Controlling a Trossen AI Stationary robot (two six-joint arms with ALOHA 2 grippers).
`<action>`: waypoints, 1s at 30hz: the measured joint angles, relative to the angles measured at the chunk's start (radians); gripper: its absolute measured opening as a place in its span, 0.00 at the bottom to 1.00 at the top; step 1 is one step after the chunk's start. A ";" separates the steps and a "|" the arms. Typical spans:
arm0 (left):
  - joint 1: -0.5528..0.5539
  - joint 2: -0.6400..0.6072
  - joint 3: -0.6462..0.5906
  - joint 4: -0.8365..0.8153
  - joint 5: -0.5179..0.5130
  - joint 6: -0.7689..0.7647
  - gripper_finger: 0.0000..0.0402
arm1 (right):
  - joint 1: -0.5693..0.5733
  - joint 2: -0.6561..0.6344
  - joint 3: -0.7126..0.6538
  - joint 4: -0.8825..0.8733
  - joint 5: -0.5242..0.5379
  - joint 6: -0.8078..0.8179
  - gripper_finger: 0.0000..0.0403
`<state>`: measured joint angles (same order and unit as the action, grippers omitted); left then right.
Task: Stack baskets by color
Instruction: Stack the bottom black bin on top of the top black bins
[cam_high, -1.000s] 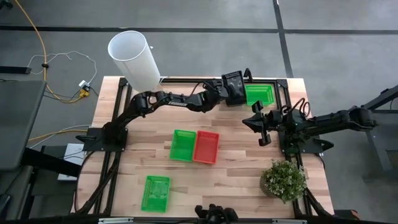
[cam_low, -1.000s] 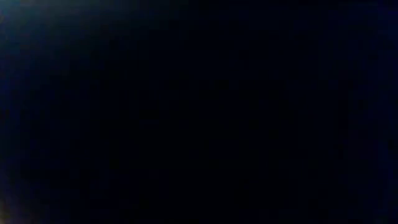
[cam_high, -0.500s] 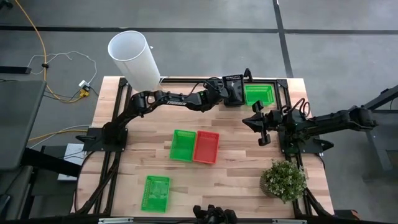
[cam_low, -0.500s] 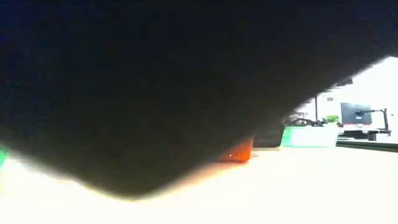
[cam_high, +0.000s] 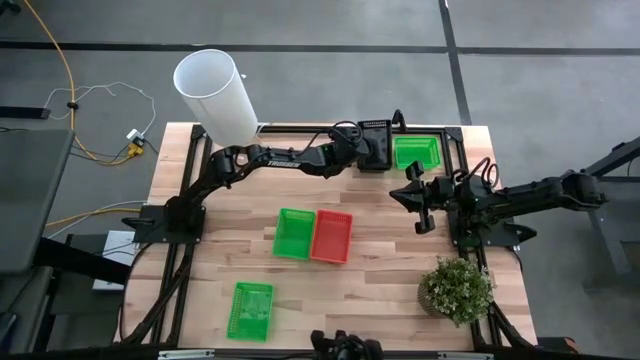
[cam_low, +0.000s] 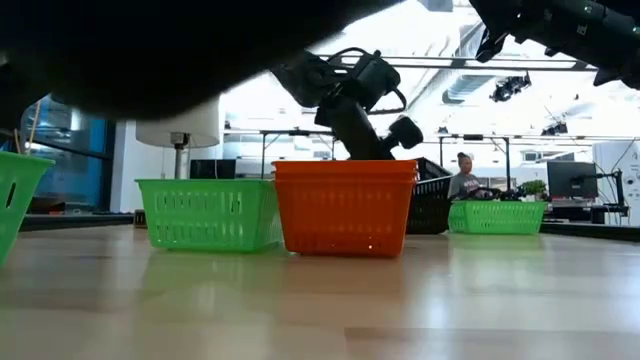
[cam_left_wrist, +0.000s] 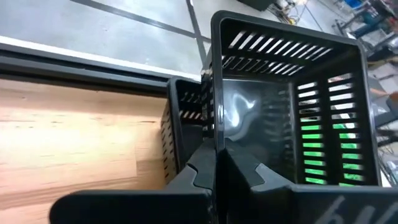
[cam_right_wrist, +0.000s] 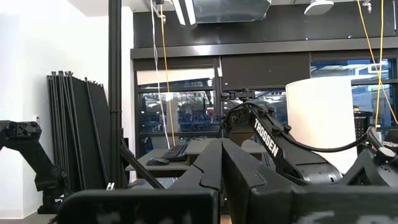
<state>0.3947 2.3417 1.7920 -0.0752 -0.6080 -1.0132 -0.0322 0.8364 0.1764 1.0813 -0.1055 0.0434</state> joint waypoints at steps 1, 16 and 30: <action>-0.002 0.000 0.000 0.002 0.006 0.014 0.00 | 0.000 0.000 0.000 0.000 0.000 0.000 0.00; -0.005 0.000 0.000 0.049 0.073 0.056 0.24 | 0.000 0.000 0.000 0.000 -0.001 0.000 0.00; 0.006 0.000 0.000 0.118 0.163 0.115 0.50 | 0.000 0.000 0.000 0.000 -0.010 0.000 0.00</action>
<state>0.4010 2.3417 1.7920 0.0423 -0.4453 -0.8978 -0.0322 0.8364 0.1764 1.0809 -0.1154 0.0437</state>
